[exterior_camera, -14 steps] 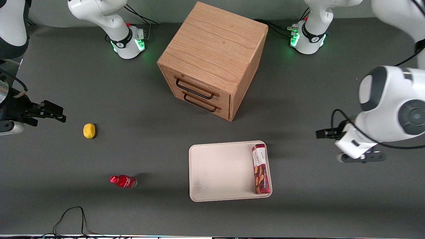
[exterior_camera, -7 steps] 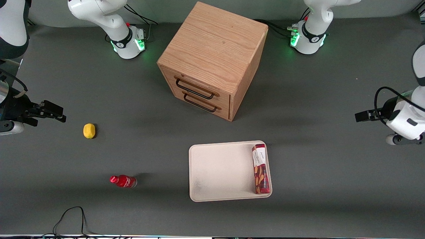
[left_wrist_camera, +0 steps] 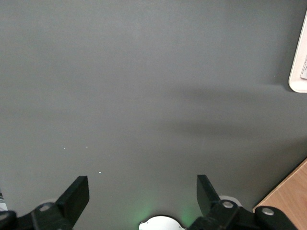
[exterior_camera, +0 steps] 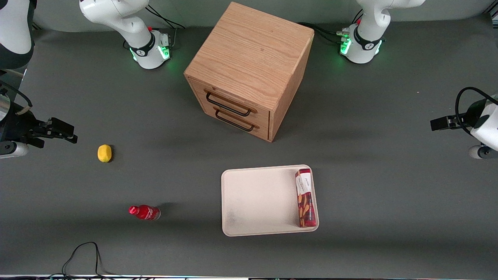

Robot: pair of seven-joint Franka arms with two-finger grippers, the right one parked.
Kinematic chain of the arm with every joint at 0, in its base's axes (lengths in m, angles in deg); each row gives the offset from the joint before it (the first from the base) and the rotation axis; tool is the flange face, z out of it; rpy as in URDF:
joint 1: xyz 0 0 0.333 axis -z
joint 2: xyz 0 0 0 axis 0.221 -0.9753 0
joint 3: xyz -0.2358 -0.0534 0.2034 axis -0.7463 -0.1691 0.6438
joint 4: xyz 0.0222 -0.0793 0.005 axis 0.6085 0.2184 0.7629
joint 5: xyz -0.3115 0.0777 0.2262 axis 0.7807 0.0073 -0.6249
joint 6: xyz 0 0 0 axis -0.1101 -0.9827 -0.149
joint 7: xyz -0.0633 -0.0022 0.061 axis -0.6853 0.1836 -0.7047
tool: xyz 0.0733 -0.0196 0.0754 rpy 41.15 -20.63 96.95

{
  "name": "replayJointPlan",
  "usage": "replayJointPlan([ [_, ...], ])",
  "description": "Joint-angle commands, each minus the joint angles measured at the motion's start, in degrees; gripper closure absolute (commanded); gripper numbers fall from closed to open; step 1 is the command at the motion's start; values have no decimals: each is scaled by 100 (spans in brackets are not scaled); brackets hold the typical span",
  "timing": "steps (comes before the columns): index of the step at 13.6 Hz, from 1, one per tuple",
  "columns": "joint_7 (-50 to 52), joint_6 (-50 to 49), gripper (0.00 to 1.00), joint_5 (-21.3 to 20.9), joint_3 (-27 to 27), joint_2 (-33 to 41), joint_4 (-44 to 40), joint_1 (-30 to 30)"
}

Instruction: Place red cookie box on tray

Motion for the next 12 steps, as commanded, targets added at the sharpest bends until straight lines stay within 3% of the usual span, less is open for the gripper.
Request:
replayJointPlan([
  [1, -91, -121, 0, -10, -752, -8, -183, -706],
  [5, -143, -191, 0, 78, -816, -113, -360, -1024],
  [12, -152, -209, 0, 105, -816, -113, -342, -1008],
])
